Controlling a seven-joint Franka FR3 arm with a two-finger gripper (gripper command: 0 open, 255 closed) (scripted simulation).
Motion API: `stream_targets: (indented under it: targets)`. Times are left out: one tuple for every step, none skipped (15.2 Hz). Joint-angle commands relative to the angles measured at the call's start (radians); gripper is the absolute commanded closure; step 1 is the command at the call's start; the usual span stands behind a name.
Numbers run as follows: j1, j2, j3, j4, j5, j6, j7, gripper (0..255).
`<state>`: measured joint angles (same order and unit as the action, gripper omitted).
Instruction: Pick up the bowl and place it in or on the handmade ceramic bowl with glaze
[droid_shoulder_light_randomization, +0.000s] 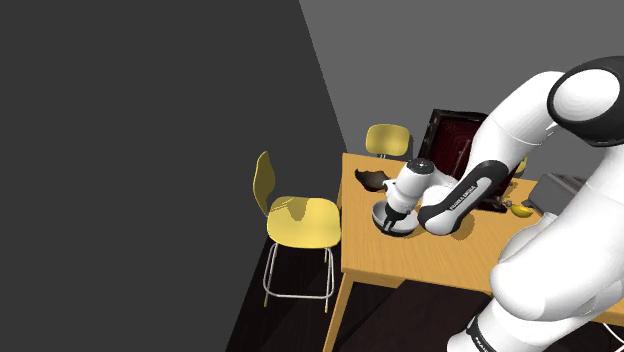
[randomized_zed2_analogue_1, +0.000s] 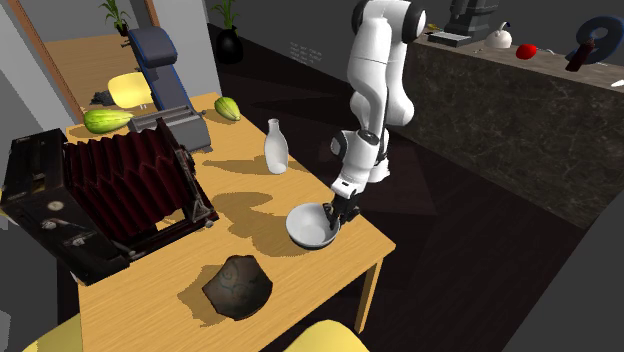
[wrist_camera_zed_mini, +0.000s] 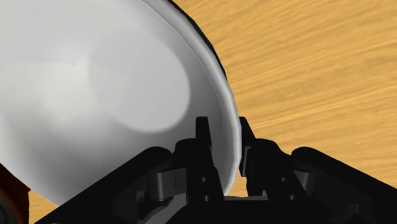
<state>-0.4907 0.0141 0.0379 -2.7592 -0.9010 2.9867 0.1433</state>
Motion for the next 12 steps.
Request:
stream_targets:
  targets:
    - [0.004, -0.036, 0.010, -0.016, 0.096, -0.016, -0.082, 255]
    - [0.009, -0.056, 0.013, -0.023, 0.145, -0.026, -0.123, 255]
    - [0.017, -0.076, 0.014, -0.030, 0.191, -0.038, -0.162, 255]
    - [0.028, -0.096, 0.011, -0.035, 0.234, -0.050, -0.197, 255]
    - [0.040, -0.115, 0.007, -0.040, 0.272, -0.064, -0.230, 255]
    - [0.051, -0.134, 0.003, -0.043, 0.308, -0.078, -0.259, 255]
    - [0.064, -0.153, -0.003, -0.046, 0.338, -0.093, -0.285, 255]
    - [0.076, -0.171, -0.009, -0.047, 0.367, -0.109, -0.308, 255]
    - [0.087, -0.189, -0.015, -0.048, 0.392, -0.125, -0.330, 255]
    - [0.098, -0.206, -0.021, -0.049, 0.414, -0.142, -0.349, 255]
    - [0.110, -0.223, -0.027, -0.049, 0.433, -0.159, -0.365, 255]
    - [0.119, -0.240, -0.032, -0.048, 0.451, -0.176, -0.381, 255]
